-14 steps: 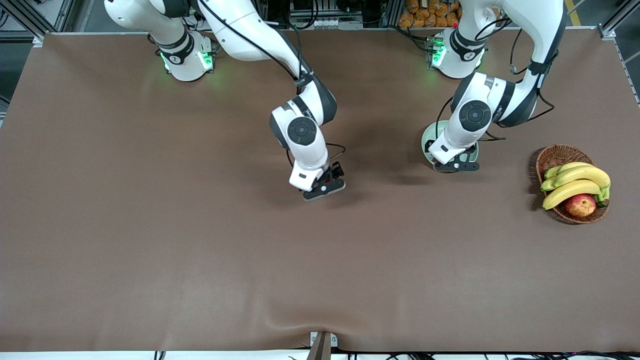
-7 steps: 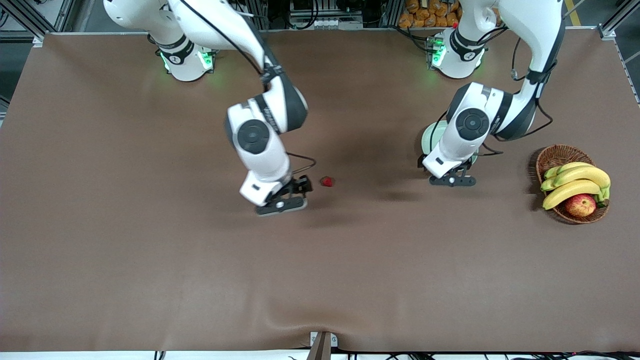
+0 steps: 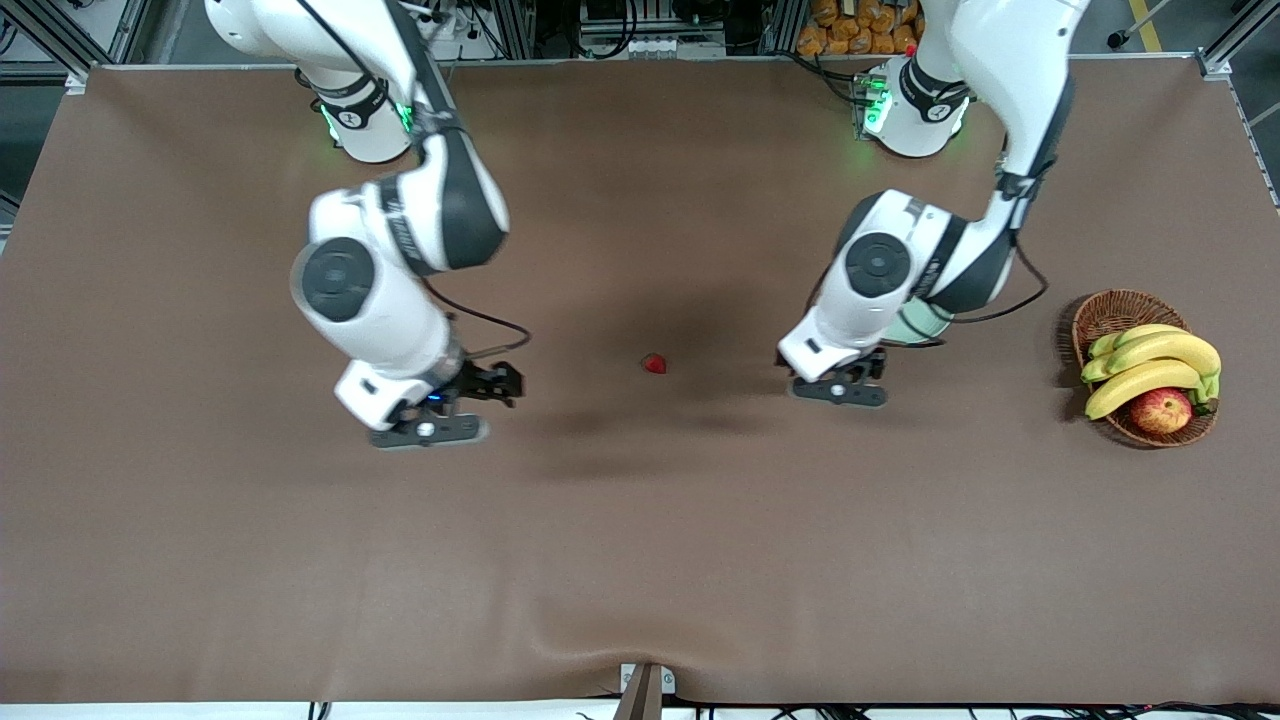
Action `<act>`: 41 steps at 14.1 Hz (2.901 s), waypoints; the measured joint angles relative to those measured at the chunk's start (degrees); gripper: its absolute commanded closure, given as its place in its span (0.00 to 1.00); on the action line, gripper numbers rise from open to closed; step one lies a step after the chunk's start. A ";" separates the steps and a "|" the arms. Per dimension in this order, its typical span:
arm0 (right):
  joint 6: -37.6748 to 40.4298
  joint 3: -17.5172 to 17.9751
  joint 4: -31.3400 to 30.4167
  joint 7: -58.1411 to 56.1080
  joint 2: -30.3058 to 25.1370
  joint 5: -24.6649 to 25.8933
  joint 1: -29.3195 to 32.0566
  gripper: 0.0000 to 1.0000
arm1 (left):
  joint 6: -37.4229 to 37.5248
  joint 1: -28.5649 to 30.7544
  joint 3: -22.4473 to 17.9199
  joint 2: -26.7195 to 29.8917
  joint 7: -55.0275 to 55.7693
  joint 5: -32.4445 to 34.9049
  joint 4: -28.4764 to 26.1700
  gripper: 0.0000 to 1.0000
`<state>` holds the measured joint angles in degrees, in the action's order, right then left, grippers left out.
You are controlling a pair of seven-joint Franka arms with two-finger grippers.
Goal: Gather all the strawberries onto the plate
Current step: 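Release the strawberry onto the plate while the right gripper returns to rest, then lower the left gripper onto the last strawberry and grasp it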
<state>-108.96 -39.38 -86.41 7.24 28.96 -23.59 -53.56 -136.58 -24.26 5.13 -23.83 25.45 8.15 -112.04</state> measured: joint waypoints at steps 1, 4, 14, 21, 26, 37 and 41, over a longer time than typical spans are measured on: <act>1.84 -0.45 -0.01 -0.20 -1.24 0.44 1.32 0.00 | 0.00 -1.49 0.03 -1.36 1.53 -0.03 1.94 0.00; 5.79 -0.12 -0.06 -1.25 -5.15 6.44 7.06 0.00 | 0.00 -5.57 0.08 -6.18 5.47 -0.31 8.01 0.00; 13.06 25.65 -4.33 -8.64 -23.19 17.50 43.17 0.00 | -2.41 -14.68 0.22 -15.42 10.82 -4.37 17.05 0.00; 17.72 37.89 -6.48 -6.52 -29.45 20.40 54.58 0.00 | -6.03 -16.97 0.11 -18.10 12.11 -4.37 17.15 0.12; 18.76 38.14 -6.49 -2.90 -30.17 21.41 54.70 0.00 | -6.08 -17.36 0.12 -18.77 12.11 -4.37 17.16 0.20; 19.27 38.13 -6.25 -2.86 -30.60 21.58 54.84 0.00 | -6.13 -17.48 0.11 -19.54 12.11 -4.37 17.28 0.91; 20.48 38.12 -5.08 -2.86 -30.65 22.36 54.87 0.00 | -6.17 -17.18 -0.29 -19.50 12.11 -4.37 17.88 0.99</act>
<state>-88.47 -1.26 -91.48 4.38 -1.69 -1.23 1.31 -142.76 -41.45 4.84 -43.33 37.55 3.78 -94.16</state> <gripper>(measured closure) 0.000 0.634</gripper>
